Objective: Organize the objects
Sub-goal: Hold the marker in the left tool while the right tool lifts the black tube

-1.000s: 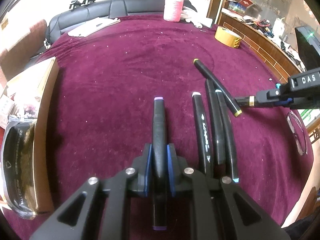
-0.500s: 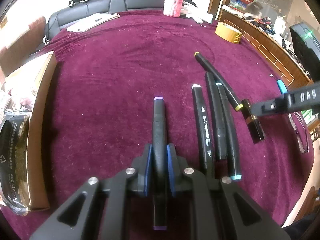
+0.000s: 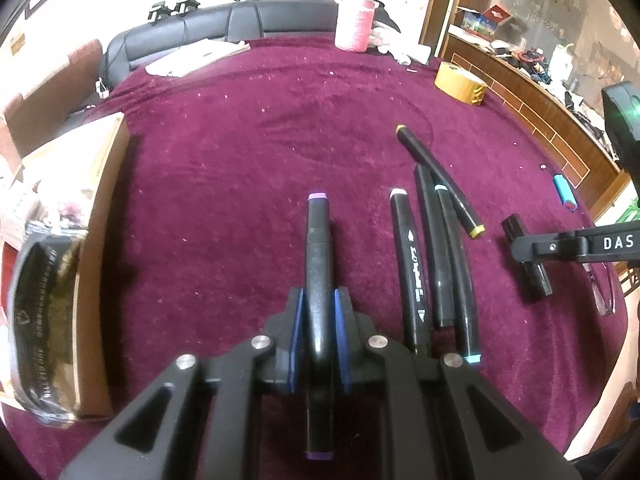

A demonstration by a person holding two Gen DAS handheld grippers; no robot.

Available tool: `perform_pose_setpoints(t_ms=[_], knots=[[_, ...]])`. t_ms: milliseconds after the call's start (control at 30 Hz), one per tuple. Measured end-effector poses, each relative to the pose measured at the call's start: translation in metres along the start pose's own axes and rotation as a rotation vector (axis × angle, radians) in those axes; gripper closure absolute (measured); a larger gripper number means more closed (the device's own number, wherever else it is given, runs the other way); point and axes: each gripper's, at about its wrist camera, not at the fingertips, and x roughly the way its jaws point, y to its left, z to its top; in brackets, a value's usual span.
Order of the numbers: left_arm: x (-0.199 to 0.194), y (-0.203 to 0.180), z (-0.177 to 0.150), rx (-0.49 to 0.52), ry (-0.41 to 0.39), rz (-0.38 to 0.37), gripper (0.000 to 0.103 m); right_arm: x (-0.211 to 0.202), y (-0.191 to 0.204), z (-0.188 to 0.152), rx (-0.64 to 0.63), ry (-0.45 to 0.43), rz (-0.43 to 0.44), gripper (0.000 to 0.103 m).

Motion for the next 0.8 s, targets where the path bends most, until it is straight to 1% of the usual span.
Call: perform_pose_setpoints(t_ms=[400, 800], knots=[[-0.026, 0.003, 0.001, 0.039, -0.06, 0.03, 0.089, -0.01, 0.033, -0.001, -0.019, -0.049, 0.028, 0.083], [-0.052, 0.02, -0.003, 0.032, -0.111, 0.063, 0.089, -0.01, 0.064, -0.006, -0.052, -0.044, 0.073, 0.083]])
